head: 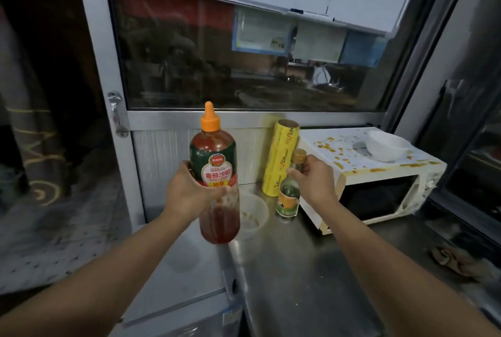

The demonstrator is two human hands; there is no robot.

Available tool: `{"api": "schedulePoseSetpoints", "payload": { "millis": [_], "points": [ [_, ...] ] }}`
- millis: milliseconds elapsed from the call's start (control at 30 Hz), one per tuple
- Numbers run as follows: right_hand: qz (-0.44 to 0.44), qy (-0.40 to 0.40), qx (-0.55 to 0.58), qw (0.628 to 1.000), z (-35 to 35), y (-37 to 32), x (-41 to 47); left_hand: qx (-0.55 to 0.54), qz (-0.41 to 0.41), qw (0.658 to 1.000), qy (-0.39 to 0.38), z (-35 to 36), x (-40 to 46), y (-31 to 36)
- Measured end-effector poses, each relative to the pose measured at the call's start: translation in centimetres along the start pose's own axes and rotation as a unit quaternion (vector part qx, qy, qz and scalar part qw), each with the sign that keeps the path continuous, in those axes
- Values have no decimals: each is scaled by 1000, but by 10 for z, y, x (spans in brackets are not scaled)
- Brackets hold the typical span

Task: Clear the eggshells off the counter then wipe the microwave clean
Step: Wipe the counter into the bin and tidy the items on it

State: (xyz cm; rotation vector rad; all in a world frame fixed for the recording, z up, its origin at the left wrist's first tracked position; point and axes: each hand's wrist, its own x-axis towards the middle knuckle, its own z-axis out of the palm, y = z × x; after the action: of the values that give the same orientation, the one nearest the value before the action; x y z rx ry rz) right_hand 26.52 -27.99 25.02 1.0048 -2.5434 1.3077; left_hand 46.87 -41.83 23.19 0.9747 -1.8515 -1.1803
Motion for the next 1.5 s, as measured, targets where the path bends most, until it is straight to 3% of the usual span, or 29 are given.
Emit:
{"api": "schedulePoseSetpoints", "payload": {
  "millis": [333, 767, 1167, 1500],
  "points": [
    [-7, 10, -35, 999, 69, -13, 71, 14, 16, 1000, 17, -18, 87, -24],
    [78, 0, -36, 996, 206, 49, 186, 4, -21, 1000, -14, 47, 233, -89],
    [143, -16, -75, 987, 280, 92, 225, -26, -55, 994, -92, 106, 297, -141],
    [176, 18, -144, 974, 297, 93, 227, -4, -56, 991, -122, 117, 308, -163]
  ]
}}
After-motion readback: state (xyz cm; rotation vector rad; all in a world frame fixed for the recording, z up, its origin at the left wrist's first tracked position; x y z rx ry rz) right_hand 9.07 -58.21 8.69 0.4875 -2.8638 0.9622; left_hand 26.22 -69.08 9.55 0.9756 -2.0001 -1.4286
